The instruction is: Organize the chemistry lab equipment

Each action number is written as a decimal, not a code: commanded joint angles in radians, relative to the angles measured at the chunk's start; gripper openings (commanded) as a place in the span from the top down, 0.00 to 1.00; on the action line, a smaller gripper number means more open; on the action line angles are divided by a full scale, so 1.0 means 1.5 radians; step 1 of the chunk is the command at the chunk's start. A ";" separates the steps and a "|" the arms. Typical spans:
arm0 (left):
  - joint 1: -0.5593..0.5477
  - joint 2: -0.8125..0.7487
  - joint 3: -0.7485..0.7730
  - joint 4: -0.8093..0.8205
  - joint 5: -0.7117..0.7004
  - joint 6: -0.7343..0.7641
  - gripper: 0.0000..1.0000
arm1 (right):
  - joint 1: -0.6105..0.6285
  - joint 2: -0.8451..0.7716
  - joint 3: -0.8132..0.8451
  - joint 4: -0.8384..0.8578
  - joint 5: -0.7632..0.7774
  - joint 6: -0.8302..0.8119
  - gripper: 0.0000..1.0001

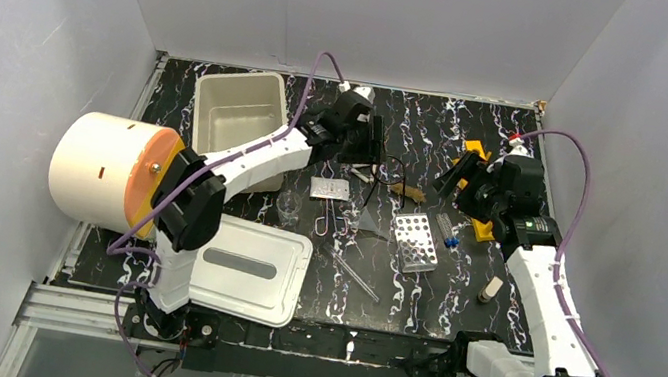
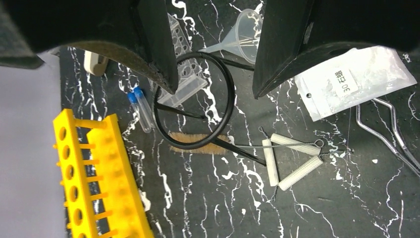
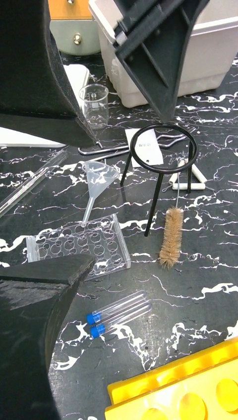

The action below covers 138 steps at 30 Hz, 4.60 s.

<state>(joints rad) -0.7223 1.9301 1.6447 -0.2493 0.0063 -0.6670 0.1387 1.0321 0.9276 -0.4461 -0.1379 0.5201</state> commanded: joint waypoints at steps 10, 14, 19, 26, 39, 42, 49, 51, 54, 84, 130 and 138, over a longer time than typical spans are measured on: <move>-0.004 0.093 0.100 -0.067 0.044 0.005 0.74 | 0.000 -0.032 -0.022 0.028 -0.001 -0.018 0.14; -0.004 0.118 0.154 -0.084 0.056 0.032 0.89 | 0.001 -0.035 -0.011 0.014 0.036 -0.036 0.15; 0.001 0.124 0.202 -0.089 0.065 0.060 1.00 | 0.005 -0.038 -0.002 0.005 0.062 -0.049 0.15; 0.032 0.093 0.256 -0.098 0.107 0.047 1.00 | 0.009 -0.035 0.007 0.007 0.069 -0.051 0.15; 0.199 -0.042 0.287 -0.125 0.102 0.068 1.00 | 0.014 -0.019 0.021 0.013 0.067 -0.050 0.15; 0.243 -0.090 0.271 -0.137 0.079 0.084 1.00 | 0.015 -0.012 0.023 0.014 0.066 -0.049 0.15; 0.325 -0.179 0.226 -0.169 0.007 0.103 1.00 | 0.019 0.001 0.028 0.015 0.061 -0.048 0.15; 0.339 -0.197 0.213 -0.178 -0.023 0.108 1.00 | 0.020 0.004 0.027 0.016 0.059 -0.045 0.15; 0.355 -0.222 0.167 -0.188 -0.045 0.100 1.00 | 0.022 0.006 0.023 0.019 0.053 -0.040 0.15; 0.413 -0.048 0.017 0.023 0.187 0.024 1.00 | 0.023 -0.013 -0.002 0.019 0.051 -0.027 0.16; 0.459 -0.116 -0.059 0.020 0.043 0.069 0.34 | 0.023 0.034 0.029 0.034 0.036 -0.005 0.18; 0.432 -0.200 -0.013 -0.068 0.069 0.141 0.14 | 0.027 0.068 0.065 0.011 -0.006 -0.042 0.22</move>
<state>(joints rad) -0.0525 1.7538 1.5673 -0.2779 0.0864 -0.5293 0.1726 1.1713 0.9997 -0.4709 -0.1055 0.4900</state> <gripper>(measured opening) 0.827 0.770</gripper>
